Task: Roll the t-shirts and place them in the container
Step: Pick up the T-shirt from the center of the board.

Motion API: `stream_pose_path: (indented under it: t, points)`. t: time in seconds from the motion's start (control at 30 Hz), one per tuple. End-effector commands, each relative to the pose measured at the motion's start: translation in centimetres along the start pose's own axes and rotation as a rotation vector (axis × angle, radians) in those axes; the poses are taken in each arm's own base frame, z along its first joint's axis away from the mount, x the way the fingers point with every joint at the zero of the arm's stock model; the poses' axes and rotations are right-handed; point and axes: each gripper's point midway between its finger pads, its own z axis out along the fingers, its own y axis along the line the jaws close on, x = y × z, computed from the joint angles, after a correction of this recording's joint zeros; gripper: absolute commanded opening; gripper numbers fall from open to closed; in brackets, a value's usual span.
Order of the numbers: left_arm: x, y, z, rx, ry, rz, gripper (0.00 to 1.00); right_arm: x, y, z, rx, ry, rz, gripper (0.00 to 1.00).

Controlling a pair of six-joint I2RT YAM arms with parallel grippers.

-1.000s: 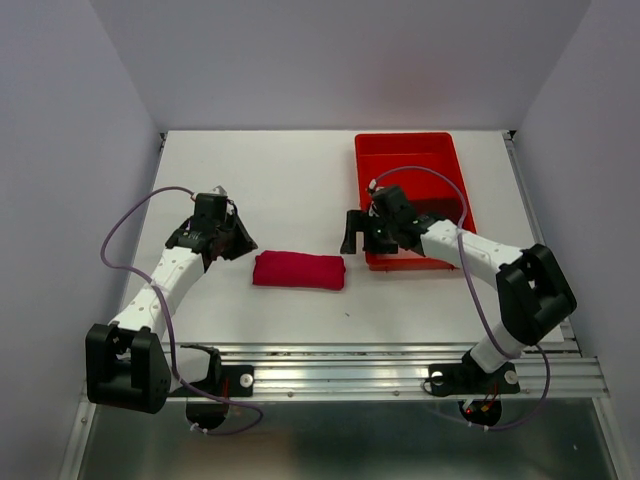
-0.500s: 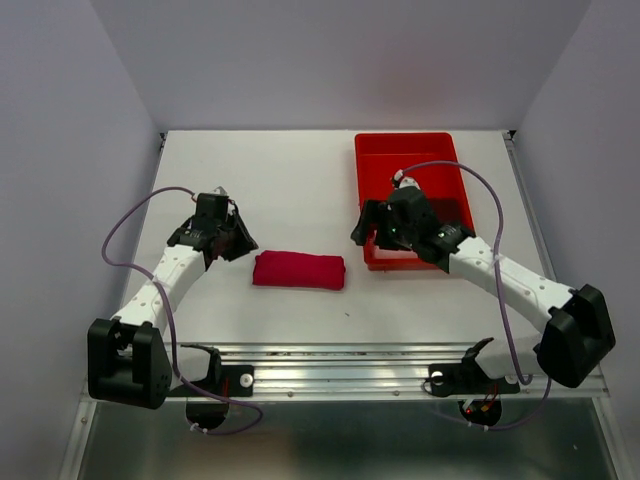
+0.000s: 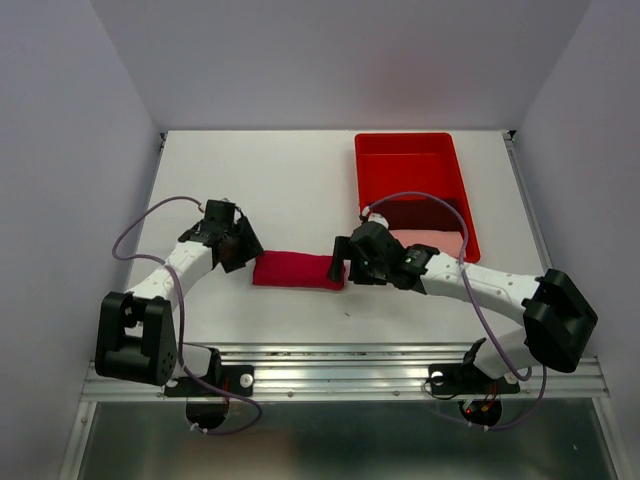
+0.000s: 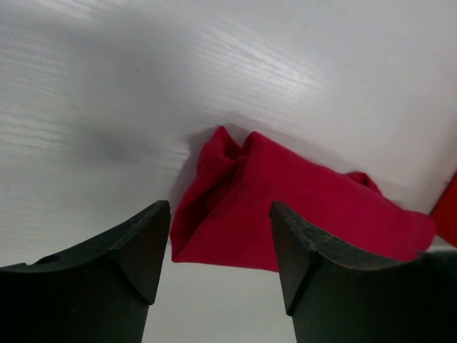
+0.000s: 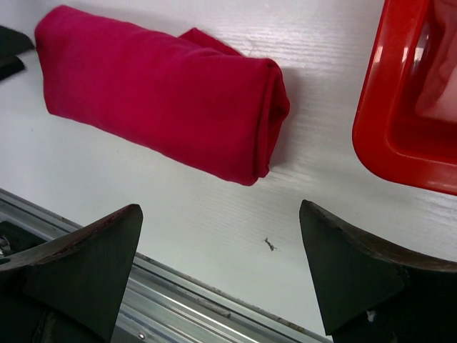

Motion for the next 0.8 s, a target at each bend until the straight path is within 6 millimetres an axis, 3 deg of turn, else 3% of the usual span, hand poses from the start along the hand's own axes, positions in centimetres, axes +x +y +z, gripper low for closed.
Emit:
stream_pose_path:
  t: [0.0,0.17,0.37,0.77]
  points:
    - [2.3,1.3,1.9,-0.02,0.064,-0.019,0.67,-4.1,2.9,-1.0,-0.063,-0.132,0.023,0.97]
    - [3.9,2.3,2.7,-0.043,0.107,-0.057,0.59,-4.4,2.8,-1.3,-0.054,-0.14,0.017,0.97]
    - [5.7,2.0,3.0,0.003,0.162,-0.078,0.52,-4.4,2.7,-1.2,-0.045,-0.14,0.018,0.97]
    - [5.6,1.1,2.6,0.038,0.16,-0.077,0.58,-4.5,2.9,-0.7,-0.041,-0.136,0.003,0.98]
